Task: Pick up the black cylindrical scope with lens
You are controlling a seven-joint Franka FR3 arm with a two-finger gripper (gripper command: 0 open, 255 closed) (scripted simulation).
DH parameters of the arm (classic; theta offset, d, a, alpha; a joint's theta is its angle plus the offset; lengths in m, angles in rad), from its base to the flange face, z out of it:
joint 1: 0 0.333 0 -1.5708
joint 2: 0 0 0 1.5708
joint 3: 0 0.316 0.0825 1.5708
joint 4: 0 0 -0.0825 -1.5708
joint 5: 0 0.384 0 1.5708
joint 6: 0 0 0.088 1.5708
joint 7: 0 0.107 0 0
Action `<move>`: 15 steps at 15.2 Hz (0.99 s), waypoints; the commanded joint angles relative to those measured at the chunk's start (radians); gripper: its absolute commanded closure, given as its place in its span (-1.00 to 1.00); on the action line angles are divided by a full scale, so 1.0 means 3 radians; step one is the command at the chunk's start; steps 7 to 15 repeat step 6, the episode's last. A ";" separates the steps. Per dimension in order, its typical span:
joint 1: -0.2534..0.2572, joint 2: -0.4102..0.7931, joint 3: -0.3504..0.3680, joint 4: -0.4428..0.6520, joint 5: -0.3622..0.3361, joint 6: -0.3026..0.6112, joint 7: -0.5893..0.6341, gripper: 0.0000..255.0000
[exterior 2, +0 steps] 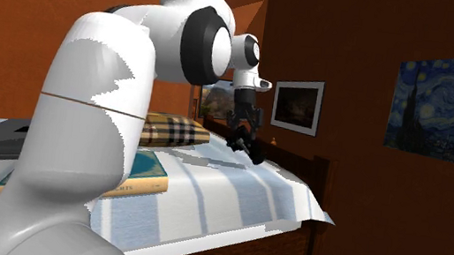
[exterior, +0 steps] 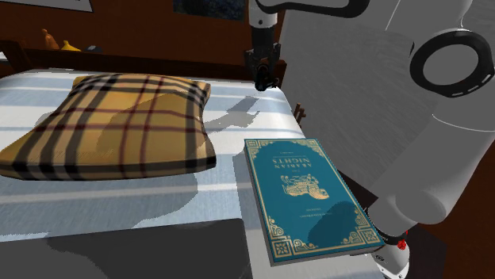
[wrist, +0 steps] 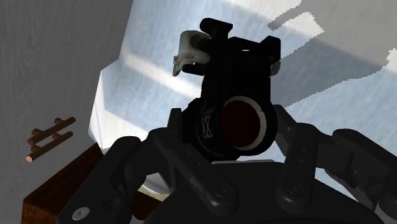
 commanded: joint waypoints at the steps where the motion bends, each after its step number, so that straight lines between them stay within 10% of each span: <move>1: 0.0012 0.0031 0.0003 0.0132 -0.0007 -0.0101 -0.0006 1.00; 15: 0.0029 0.0086 0.0004 0.0355 -0.0022 -0.0269 -0.0022 1.00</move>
